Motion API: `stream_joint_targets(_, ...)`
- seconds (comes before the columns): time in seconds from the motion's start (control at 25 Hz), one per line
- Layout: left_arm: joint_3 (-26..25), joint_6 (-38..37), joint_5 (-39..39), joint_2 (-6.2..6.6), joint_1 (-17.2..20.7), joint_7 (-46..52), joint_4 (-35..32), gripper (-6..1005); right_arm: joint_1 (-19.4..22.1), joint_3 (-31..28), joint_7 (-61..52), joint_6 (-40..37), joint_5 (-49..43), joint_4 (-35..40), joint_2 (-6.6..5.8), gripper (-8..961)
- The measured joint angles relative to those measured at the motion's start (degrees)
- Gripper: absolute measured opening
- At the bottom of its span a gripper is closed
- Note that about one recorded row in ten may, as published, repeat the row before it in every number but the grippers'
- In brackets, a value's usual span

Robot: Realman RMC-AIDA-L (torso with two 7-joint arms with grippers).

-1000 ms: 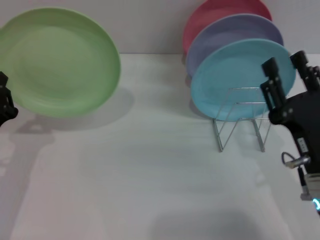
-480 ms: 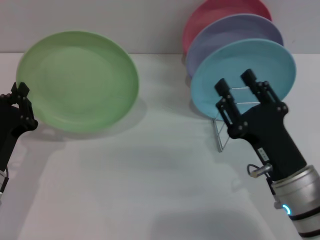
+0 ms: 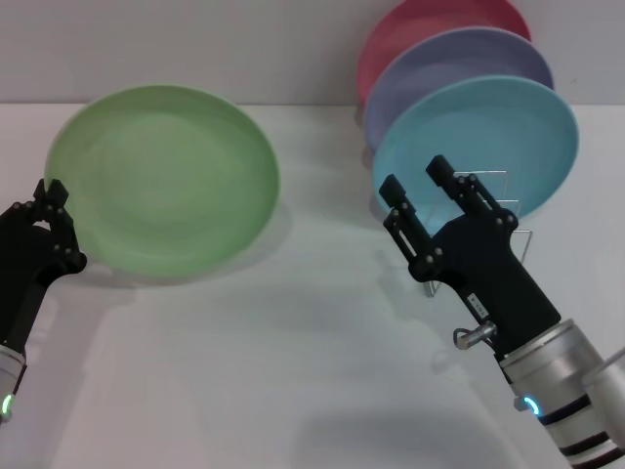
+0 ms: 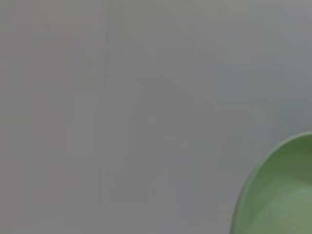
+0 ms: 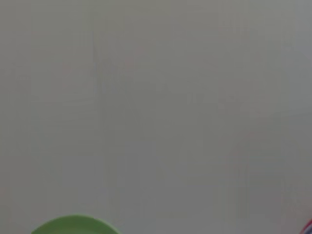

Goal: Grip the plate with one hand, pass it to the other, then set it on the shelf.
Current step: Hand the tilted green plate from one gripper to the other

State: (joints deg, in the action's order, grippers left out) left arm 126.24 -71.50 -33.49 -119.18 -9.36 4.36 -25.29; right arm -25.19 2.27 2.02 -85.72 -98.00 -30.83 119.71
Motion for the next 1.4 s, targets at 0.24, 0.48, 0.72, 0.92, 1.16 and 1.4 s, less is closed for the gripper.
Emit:
stream_joint_targets(0.24, 1.8, -0.6, -0.6, 0.0, 0.3, -1.7, -0.9, 53, -1.4, -0.6, 0.0, 4.7, 0.0, -0.4, 0.07, 575)
stream_joint_targets(0.48, 3.7, -0.2, -0.9, 0.0, 0.3, -2.8, -1.3, 54, -2.6, -0.8, -0.1, 7.8, 0.0, -0.4, 0.08, 574)
stream_joint_targets(0.72, 8.0, 0.1, -5.1, 0.0, -0.3, -7.2, -2.6, 55, -2.8, -0.8, -0.1, 9.1, 0.0, 0.0, 0.09, 574)
stream_joint_targets(0.92, 10.9, 1.1, -7.8, 0.0, -0.4, -11.5, -4.5, 57, -2.9, -0.9, -0.1, 10.3, 0.1, 0.4, 0.08, 574)
stream_joint_targets(1.16, 13.5, 1.4, -10.8, 0.01, -0.3, -15.6, -6.1, 58, -2.9, -0.9, -0.1, 11.1, 0.4, 1.3, 0.08, 575)
stream_joint_targets(1.4, 16.7, 1.5, -13.5, 0.0, -0.2, -20.9, -7.6, 59, -3.2, -2.1, 0.0, 12.3, 0.2, 1.7, 0.08, 575)
